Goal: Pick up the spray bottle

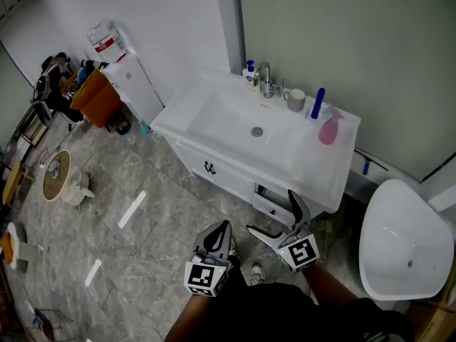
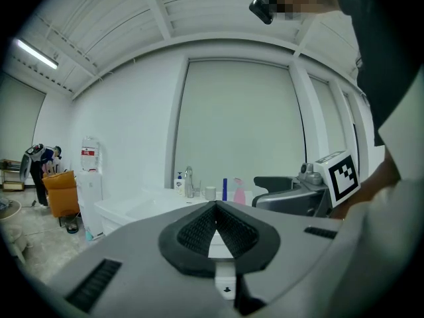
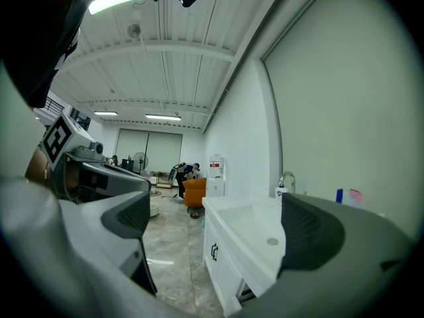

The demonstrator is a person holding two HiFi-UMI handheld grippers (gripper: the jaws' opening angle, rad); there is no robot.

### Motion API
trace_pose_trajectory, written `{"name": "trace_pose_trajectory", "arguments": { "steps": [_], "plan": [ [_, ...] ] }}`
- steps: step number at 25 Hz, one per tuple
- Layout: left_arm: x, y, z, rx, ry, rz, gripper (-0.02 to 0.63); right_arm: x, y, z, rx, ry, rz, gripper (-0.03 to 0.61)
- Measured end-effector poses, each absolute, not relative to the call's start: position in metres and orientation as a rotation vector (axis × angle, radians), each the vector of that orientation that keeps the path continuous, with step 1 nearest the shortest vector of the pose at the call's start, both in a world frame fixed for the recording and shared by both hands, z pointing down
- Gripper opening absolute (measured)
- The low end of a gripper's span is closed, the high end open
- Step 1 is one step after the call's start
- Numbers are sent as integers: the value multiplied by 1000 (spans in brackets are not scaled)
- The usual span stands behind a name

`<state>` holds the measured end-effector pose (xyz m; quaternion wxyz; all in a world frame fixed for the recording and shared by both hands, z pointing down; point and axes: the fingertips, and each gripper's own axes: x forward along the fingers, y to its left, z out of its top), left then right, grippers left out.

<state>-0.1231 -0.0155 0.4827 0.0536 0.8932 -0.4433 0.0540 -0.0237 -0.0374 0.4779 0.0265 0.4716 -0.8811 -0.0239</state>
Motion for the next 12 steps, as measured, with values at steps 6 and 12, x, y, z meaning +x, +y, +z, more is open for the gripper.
{"name": "trace_pose_trajectory", "arguments": {
  "steps": [6,12],
  "plan": [
    [-112,-53,486,2745,-1286,157,-3,-2,-67,482,1536,-2680,-108,591],
    [-105,-101,486,2771,-1232,140,-4,8,-108,479,1604,-2647,-125,591]
  ]
}}
